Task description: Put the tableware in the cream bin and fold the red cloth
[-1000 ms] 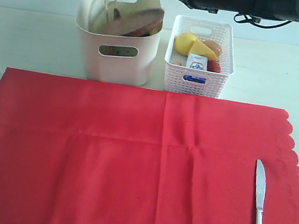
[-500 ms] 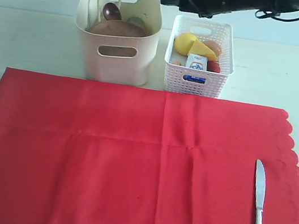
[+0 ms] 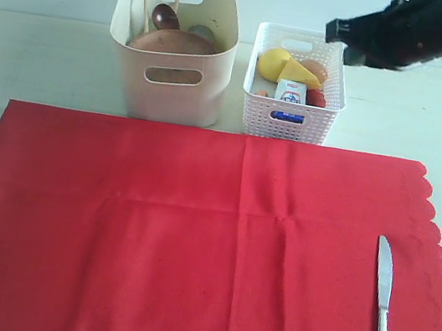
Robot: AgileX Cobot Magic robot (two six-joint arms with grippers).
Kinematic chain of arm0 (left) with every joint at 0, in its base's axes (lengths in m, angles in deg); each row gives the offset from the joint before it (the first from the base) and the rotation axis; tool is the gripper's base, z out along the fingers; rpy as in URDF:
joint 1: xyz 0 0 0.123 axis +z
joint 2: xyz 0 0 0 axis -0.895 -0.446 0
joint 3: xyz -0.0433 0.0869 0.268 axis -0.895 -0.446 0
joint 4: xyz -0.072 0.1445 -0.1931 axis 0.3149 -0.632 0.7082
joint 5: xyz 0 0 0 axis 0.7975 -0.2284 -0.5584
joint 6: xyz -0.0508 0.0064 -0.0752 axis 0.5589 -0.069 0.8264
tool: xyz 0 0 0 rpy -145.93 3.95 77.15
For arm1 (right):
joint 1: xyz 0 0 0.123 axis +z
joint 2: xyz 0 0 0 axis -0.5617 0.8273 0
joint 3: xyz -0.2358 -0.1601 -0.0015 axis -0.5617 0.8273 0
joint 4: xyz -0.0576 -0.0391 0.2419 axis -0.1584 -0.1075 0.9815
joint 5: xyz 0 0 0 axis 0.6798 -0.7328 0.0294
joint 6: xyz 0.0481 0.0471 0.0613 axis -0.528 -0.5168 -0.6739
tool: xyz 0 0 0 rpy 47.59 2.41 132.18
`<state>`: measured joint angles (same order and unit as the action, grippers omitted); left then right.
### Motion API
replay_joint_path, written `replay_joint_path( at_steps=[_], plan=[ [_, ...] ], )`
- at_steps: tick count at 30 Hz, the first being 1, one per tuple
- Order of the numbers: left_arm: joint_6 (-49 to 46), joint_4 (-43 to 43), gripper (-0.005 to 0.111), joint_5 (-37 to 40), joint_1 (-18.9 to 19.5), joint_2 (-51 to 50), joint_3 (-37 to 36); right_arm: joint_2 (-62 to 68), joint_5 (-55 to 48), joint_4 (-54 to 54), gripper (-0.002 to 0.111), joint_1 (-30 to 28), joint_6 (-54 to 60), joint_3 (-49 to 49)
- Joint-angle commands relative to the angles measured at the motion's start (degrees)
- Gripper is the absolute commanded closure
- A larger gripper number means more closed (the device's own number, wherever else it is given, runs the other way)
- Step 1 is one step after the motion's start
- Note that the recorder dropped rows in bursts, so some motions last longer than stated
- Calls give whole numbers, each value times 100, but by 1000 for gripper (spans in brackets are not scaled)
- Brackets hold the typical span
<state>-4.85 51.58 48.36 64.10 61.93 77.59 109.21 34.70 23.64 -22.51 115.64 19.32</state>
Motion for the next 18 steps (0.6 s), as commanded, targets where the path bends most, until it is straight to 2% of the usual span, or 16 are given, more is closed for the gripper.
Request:
replay_joint_path(
  at_steps=[1, 4, 8, 14, 16, 18],
  plan=[
    [28, -20, 107, -41, 6, 36, 3, -977, 1038, -33, 108, 32, -27, 1551],
    [28, -20, 107, -41, 6, 36, 3, -1528, 1350, -6, 108, 32, -27, 2561],
    [28, -20, 107, -41, 6, 36, 3, -2190, 1231, 9, 108, 44, -27, 3490],
    [28, -20, 107, -41, 6, 36, 3, -2783, 1310, 10, 107, 559, -14, 4461],
    [28, -20, 107, -41, 6, 36, 3, -2793, 1360, 10, 102, 632, -132, 4630],
    [28, -20, 107, -41, 6, 36, 3, -2740, 1370, 10, 92, 632, -181, 4760]
  ],
)
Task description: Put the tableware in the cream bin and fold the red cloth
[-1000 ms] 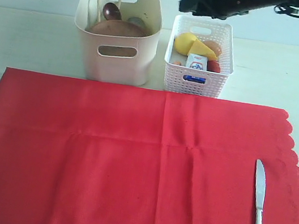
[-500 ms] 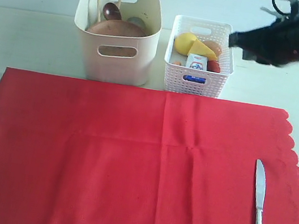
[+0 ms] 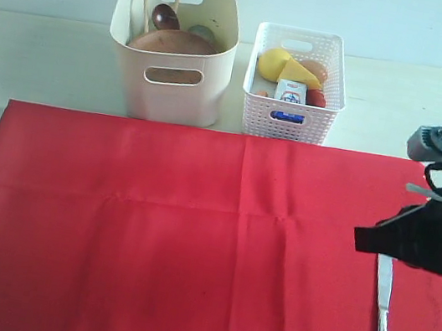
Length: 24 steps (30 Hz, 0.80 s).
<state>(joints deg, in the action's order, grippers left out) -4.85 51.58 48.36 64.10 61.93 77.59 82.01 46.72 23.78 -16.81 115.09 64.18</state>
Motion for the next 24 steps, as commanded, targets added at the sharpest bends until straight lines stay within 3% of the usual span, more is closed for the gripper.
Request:
replay_joint_path(
  at_steps=[1, 4, 8, 20, 24],
  plan=[
    [28, -20, 107, -41, 6, 36, 3, 23, 210, -4, 86, 62, -125, 346],
    [28, -20, 107, -41, 6, 36, 3, 123, 343, -4, 70, 62, -216, 541],
    [28, -20, 107, -41, 6, 36, 3, 224, 435, -4, 59, 62, -216, 720],
    [28, -20, 107, -41, 6, 36, 3, 1330, 1040, -25, 59, 62, -176, 751],
    [28, -20, 107, -41, 6, 36, 3, 1465, 1053, -25, 65, 62, -91, 751]
  ],
)
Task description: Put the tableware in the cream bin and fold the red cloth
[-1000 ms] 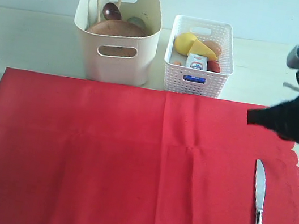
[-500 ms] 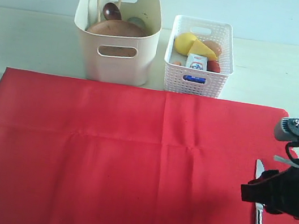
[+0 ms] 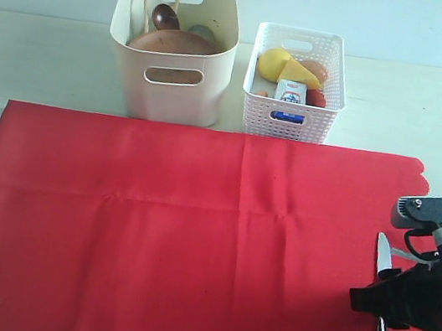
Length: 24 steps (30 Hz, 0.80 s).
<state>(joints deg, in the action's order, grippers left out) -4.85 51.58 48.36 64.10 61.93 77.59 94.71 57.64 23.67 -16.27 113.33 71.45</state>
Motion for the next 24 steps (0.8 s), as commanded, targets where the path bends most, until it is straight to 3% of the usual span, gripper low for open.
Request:
replay_joint_path(
  at_steps=[1, 3, 7, 20, 24],
  plan=[
    [28, -20, 107, -41, 6, 36, 3, 205, -38, -14, 70, 8, 110, 25],
    [28, -20, 107, -41, 6, 36, 3, 205, -26, -14, 79, 8, 110, 25],
    [28, -20, 107, -41, 6, 36, 3, 194, -84, -14, 108, 8, 149, 25],
    [28, -20, 107, -41, 6, 36, 3, -1990, -536, 8, 108, 8, 149, -34],
    [28, -20, 107, -41, 6, 36, 3, -2126, -632, 8, 108, 8, 149, -374]
  ],
)
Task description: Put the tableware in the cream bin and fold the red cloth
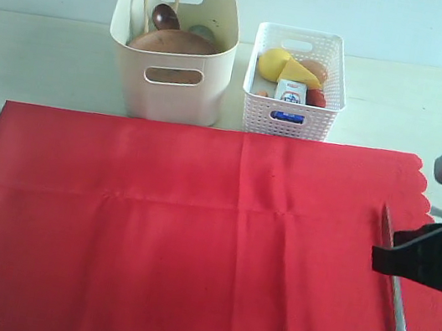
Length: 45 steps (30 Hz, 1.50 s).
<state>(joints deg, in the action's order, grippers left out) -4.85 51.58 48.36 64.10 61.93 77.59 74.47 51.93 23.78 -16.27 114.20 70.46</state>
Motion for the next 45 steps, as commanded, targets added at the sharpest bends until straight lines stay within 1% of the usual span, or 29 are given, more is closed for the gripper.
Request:
replay_joint_path(
  at_steps=[1, 5, 7, 10, 13, 14, 15, 16, 17, 20, 21, 25, 28, 29, 30, 31, 35, 39, 45],
  plan=[
    [28, -20, 107, -41, 6, 36, 3, -92, -61, -3, 108, 8, 62, -383],
    [28, -20, 107, -41, 6, 36, 3, -57, -177, -6, 108, 8, 163, -617],
    [28, -20, 107, -41, 6, 36, 3, 28, -264, -24, 106, 8, 163, -617],
    [28, -20, 107, -41, 6, 36, 3, 279, -196, -324, 95, 8, 30, -535],
    [28, -20, 107, -41, 6, 36, 3, 641, 13, -670, 79, 8, -462, -320],
    [28, -20, 107, -41, 6, 36, 3, 765, 115, -754, 73, 8, -551, -250],
    [28, -20, 107, -41, -23, 36, 3, 960, 325, -813, 63, -51, -587, -128],
    [28, -20, 107, -41, -54, 36, 3, 1013, 371, -813, 60, -125, -587, -86],
    [28, -20, 107, -41, -100, 36, 3, 1044, 422, -829, 57, -327, -587, -30],
    [28, -20, 107, -41, -121, 36, 3, 1044, 659, -829, 56, -641, -587, 164],
    [28, -20, 107, -41, -121, 36, 3, 1044, 849, -817, 57, -738, -587, 299],
    [28, -20, 107, -41, -157, 36, 3, 1276, 1163, -754, 57, -737, -587, 554],
    [28, -20, 107, -41, -254, 36, 3, 1849, 1495, -754, 57, -725, -587, 569],
    [28, -20, 107, -41, -267, 36, 3, 1961, 1552, -754, 60, -725, -587, 569],
    [28, -20, 107, -41, -304, 36, 3, 2095, 1598, -754, 70, -725, -587, 569],
    [28, -20, 107, -41, -334, 36, 3, 2108, 1598, -740, 76, -725, -587, 569],
    [28, -20, 107, -41, -348, 36, 3, 2016, 1558, -738, 109, -725, -587, 569],
    [28, -20, 107, -41, -348, 36, 3, 1636, 1360, -717, 108, -725, -600, 569],
    [28, -20, 107, -41, -348, 36, 3, 498, 659, -717, 108, -725, -590, 569]
  ],
)
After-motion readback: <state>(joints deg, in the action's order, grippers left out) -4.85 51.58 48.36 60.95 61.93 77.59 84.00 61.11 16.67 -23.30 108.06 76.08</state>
